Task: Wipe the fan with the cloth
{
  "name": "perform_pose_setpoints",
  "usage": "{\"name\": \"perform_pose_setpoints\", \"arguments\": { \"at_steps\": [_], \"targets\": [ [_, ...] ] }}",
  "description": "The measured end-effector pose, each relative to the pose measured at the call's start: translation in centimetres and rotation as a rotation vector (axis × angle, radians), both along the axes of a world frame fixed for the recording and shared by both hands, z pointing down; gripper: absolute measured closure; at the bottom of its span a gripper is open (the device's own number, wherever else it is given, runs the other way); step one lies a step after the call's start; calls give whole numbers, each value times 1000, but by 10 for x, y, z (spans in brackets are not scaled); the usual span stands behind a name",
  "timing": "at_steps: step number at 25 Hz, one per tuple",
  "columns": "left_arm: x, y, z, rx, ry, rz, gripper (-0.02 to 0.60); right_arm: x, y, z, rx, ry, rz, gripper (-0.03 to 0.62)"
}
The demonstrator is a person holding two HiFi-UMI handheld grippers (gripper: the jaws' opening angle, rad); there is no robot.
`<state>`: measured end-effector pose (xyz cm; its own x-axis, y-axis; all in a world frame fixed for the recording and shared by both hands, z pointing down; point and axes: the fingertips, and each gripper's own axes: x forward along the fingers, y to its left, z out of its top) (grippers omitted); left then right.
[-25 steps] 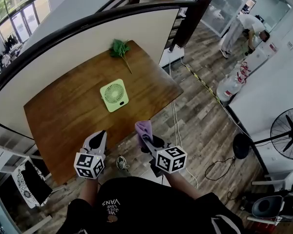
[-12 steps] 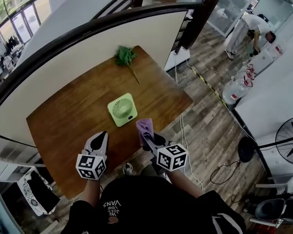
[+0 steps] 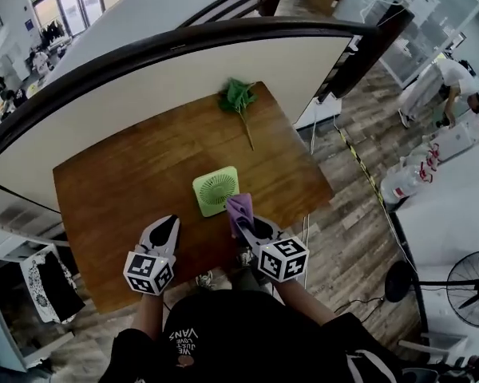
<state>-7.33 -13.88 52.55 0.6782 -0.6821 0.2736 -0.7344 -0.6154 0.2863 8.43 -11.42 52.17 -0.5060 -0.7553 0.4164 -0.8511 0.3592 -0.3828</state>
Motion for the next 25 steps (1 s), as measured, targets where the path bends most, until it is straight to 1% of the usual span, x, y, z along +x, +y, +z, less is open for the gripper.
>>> {"name": "perform_pose_setpoints", "arguments": {
  "at_steps": [4, 8, 11, 14, 15, 16, 17, 19, 21, 25],
  "targets": [
    [9, -5, 4, 4, 4, -22, 566, -5, -19, 2, -2, 15, -94, 493],
    [16, -14, 20, 8, 5, -45, 565, -13, -33, 11, -7, 27, -185, 494],
    [20, -19, 32, -9, 16, -60, 565, -19, -43, 17, -10, 39, -244, 494],
    [26, -25, 46, -49, 31, -75, 560, -28, -50, 22, -8, 54, -308, 493],
    [28, -27, 51, -68, 38, -77, 532, -31, -53, 24, -9, 59, -329, 494],
    [31, -29, 57, -89, 44, -77, 477, -34, -55, 26, -12, 64, -350, 493],
    [34, -30, 63, -109, 48, -73, 454, -37, -57, 29, -16, 68, -369, 494],
    [41, -31, 75, -143, 48, -59, 452, -44, -61, 34, -28, 70, -406, 494],
    [48, -32, 84, -168, 45, -37, 437, -51, -64, 37, -48, 63, -441, 493],
    [61, -36, 101, -207, 44, 8, 397, -65, -69, 38, -95, 9, -507, 494]
  ]
}}
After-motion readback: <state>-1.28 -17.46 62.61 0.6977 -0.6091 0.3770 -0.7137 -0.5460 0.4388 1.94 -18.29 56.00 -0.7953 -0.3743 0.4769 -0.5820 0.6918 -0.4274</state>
